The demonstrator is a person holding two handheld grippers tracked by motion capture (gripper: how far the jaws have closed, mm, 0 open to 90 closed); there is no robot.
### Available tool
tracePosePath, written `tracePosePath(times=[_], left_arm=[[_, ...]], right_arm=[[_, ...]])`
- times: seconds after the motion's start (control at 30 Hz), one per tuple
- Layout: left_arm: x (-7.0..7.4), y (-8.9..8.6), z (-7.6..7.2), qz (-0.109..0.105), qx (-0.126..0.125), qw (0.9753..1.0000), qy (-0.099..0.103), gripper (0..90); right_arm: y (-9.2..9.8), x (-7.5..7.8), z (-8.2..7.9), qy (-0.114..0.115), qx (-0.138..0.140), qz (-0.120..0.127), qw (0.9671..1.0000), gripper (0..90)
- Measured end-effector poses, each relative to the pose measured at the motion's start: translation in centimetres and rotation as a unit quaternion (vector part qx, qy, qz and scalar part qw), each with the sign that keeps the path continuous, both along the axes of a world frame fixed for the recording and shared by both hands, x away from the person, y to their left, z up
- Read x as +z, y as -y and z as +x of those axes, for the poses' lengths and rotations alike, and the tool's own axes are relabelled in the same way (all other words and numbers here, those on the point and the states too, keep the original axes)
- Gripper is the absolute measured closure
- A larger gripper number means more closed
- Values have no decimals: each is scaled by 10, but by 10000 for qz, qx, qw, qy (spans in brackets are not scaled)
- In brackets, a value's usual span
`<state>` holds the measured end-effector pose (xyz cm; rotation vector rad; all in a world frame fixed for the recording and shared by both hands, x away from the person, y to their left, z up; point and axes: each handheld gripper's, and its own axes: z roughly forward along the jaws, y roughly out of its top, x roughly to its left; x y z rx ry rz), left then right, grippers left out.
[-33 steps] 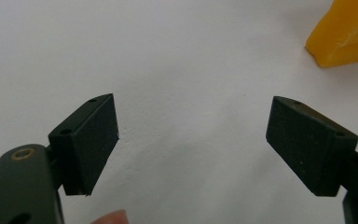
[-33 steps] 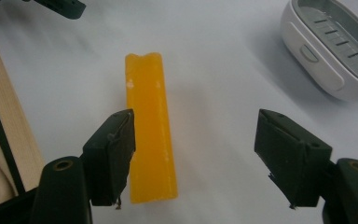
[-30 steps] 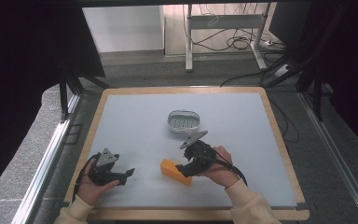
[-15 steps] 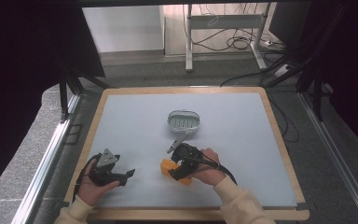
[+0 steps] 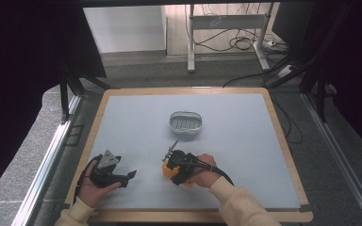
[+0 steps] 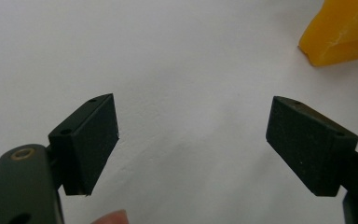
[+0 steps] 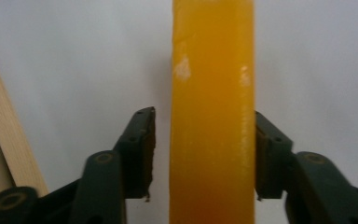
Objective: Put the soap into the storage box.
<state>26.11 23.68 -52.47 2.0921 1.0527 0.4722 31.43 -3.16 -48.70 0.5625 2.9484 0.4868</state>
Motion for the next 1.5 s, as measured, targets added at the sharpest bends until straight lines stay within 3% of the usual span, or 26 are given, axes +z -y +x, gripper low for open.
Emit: tracePosePath(times=[0.07, 0.43, 0.57, 0.87, 1.5], left_arm=[[0, 0, 0, -9, 9, 10000, 7, 172], [0, -1, 0, -17, 17, 10000, 9, 172], [-1, -1, 0, -12, 28, 10000, -4, 172], [-1, 0, 0, 9, 29, 10000, 2, 172], [-3, 1, 1, 20, 40, 10000, -20, 172]], right_arm=[[-2, -2, -1, 67, 17, -101, 9999, 593], [-5, 3, 1, -89, 172, -278, 9994, 613], [-3, 5, 0, -64, 197, -192, 9996, 613], [11, 27, 3, -17, 208, 166, 9996, 613], [23, 55, 5, 321, 441, 274, 9981, 614]])
